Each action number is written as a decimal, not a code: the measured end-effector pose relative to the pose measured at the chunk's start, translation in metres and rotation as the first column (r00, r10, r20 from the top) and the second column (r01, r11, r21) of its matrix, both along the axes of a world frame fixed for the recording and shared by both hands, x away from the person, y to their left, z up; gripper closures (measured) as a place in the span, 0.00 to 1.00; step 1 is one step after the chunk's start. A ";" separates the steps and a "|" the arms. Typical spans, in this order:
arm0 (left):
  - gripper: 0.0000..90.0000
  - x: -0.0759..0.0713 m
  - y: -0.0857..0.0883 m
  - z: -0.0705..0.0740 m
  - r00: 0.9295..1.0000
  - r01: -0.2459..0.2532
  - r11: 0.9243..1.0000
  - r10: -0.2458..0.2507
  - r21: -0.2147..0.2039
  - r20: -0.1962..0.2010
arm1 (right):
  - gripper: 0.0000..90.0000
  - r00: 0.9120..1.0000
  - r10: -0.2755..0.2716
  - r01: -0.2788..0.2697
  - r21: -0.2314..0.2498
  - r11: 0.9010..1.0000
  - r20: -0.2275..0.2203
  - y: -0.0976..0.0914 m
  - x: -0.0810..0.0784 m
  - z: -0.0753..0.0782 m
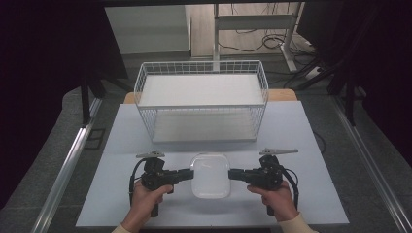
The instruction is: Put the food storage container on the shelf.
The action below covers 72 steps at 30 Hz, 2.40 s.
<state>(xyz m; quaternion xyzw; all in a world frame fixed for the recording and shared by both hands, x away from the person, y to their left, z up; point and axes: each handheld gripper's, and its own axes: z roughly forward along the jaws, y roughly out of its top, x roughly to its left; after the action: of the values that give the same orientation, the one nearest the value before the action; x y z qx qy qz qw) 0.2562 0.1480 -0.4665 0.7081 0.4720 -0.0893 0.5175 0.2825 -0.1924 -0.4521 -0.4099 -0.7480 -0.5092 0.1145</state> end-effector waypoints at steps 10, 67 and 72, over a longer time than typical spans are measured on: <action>0.88 0.012 0.000 0.023 0.999 -0.002 1.000 0.002 0.010 0.050 | 0.90 0.999 -0.002 0.002 0.000 1.000 0.053 0.001 0.011 0.020; 0.88 0.124 0.025 0.180 0.971 -0.024 0.999 0.018 0.022 0.237 | 0.89 0.971 -0.007 0.013 -0.022 1.000 0.238 0.030 0.125 0.176; 0.89 0.147 0.028 0.180 0.978 -0.021 1.000 0.017 0.018 0.209 | 0.89 0.979 -0.024 0.030 -0.030 0.999 0.203 0.033 0.146 0.177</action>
<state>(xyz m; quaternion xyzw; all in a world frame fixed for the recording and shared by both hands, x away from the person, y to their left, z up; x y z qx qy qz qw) 0.4028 0.1762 -0.2862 0.7143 0.4226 -0.0048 0.5578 0.4285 -0.1594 -0.2754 -0.3678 -0.7583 -0.5376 0.0240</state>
